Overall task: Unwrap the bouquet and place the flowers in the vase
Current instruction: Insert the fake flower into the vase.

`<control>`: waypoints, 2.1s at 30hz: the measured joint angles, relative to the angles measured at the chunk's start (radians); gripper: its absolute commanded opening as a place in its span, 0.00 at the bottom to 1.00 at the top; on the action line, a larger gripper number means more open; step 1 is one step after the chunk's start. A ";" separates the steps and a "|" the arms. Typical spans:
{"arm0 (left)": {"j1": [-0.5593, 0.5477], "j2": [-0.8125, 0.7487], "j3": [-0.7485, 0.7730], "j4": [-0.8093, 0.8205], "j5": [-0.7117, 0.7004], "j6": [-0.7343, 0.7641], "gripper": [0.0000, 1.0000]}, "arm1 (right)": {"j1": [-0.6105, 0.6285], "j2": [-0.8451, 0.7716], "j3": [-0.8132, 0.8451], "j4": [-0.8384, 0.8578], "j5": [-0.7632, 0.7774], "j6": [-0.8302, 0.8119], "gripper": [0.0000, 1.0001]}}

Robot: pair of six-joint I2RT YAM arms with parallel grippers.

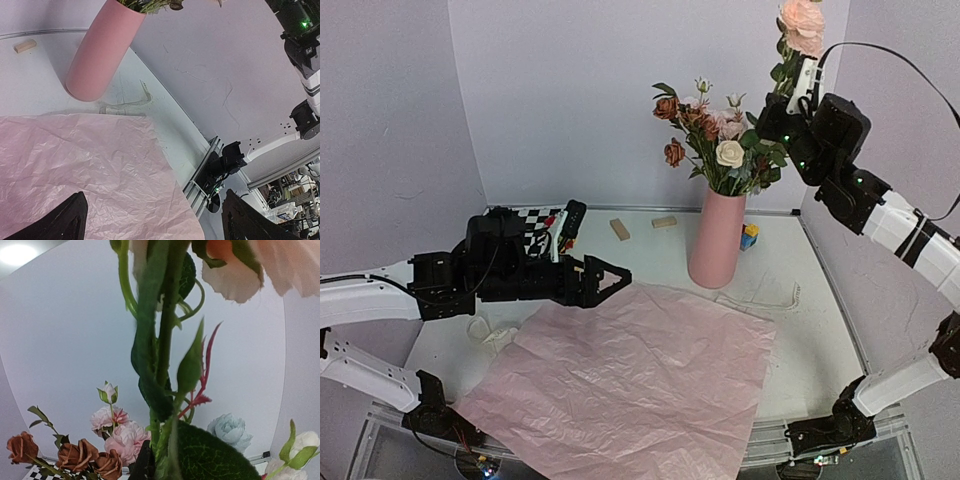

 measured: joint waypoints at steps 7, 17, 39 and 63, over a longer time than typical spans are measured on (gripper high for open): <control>0.000 0.002 0.000 0.000 0.000 0.016 0.95 | 0.000 0.012 -0.098 0.015 -0.030 0.010 0.00; 0.000 0.003 0.000 0.000 0.000 0.017 0.95 | -0.002 0.023 -0.184 0.150 -0.030 0.004 0.00; 0.000 0.011 0.000 0.000 0.008 0.016 0.94 | -0.005 0.099 -0.039 0.040 -0.019 -0.069 0.02; 0.000 0.008 0.000 0.000 0.008 0.013 0.94 | -0.009 0.083 -0.033 -0.007 -0.024 -0.058 0.01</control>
